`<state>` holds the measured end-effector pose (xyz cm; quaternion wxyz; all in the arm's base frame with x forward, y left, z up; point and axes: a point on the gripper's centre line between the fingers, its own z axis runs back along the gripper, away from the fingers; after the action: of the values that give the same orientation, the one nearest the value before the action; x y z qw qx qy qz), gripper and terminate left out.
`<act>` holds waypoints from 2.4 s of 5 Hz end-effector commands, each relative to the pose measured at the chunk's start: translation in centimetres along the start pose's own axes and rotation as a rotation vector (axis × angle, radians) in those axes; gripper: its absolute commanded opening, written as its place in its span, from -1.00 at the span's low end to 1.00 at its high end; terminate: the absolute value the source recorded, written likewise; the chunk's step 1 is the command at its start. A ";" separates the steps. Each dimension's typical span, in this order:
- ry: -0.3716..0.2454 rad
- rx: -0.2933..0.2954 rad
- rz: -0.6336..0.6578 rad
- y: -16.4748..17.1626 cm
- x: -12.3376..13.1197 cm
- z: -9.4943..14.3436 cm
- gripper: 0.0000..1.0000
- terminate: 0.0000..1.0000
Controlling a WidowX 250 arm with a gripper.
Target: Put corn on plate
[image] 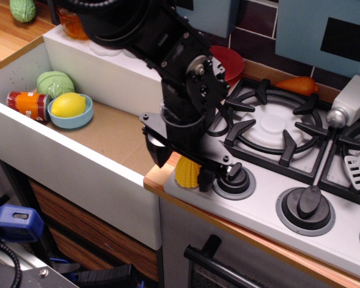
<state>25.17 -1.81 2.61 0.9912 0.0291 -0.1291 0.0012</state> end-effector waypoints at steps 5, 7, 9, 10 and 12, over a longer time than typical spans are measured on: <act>-0.007 0.151 -0.128 6.9 9.1 3.2 -1.00 -1.00; -0.177 0.112 -0.145 8.3 14.1 -0.4 -1.00 -1.00; -0.260 0.114 -0.236 9.7 18.1 -1.2 -1.00 -1.00; -0.285 0.095 -0.267 9.5 20.1 -1.6 -1.00 -1.00; -0.316 0.066 -0.297 9.5 21.3 -2.0 1.00 -1.00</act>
<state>45.20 7.07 4.36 0.9558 0.0681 -0.2460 -0.1460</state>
